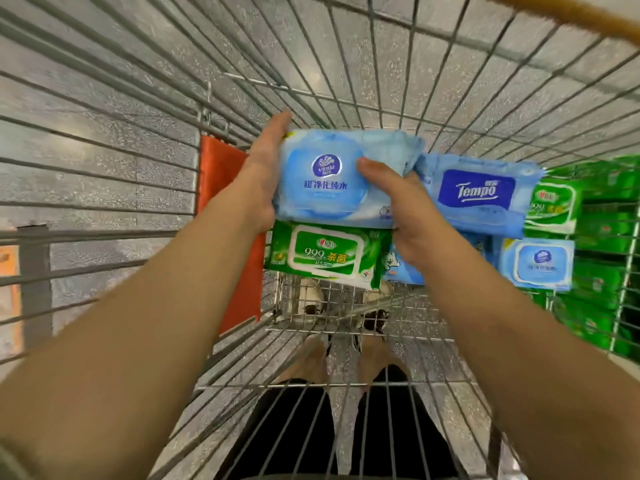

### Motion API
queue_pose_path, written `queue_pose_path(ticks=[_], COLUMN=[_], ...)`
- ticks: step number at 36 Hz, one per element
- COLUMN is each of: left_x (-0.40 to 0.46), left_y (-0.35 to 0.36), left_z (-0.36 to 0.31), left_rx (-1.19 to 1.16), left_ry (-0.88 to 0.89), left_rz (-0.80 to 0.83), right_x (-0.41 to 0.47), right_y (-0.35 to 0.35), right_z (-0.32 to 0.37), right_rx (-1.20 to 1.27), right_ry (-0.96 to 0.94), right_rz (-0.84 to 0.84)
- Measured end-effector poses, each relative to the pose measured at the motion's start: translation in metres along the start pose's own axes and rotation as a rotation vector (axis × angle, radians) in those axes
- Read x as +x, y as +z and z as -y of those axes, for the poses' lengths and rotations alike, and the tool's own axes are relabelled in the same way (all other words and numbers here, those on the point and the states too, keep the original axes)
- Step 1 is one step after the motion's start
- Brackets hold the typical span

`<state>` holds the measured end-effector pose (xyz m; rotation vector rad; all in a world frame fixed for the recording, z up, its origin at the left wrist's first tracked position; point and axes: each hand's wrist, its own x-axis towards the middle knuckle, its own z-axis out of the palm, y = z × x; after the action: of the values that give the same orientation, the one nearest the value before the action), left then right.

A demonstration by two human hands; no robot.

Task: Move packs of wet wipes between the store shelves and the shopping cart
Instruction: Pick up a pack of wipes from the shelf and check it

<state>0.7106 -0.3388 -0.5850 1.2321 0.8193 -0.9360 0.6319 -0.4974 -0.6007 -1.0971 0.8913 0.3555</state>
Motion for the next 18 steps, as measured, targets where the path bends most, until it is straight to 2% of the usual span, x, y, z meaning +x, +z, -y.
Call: queue_pose_path(ticks=[8, 12, 18], left_x=[-0.073, -0.117, -0.185], left_y=[0.010, 0.033, 0.081], left_z=[0.000, 0.000, -0.016], left_rx=[-0.050, -0.115, -0.064], left_ry=[0.113, 0.161, 0.270], left_rz=[0.069, 0.083, 0.154], right_x=[-0.059, -0.095, -0.160], right_y=[-0.004, -0.017, -0.045], right_z=[0.061, 0.092, 0.135], right_rx=[-0.044, -0.083, -0.098], right_ry=[0.016, 0.001, -0.034], right_rz=[0.066, 0.125, 0.158])
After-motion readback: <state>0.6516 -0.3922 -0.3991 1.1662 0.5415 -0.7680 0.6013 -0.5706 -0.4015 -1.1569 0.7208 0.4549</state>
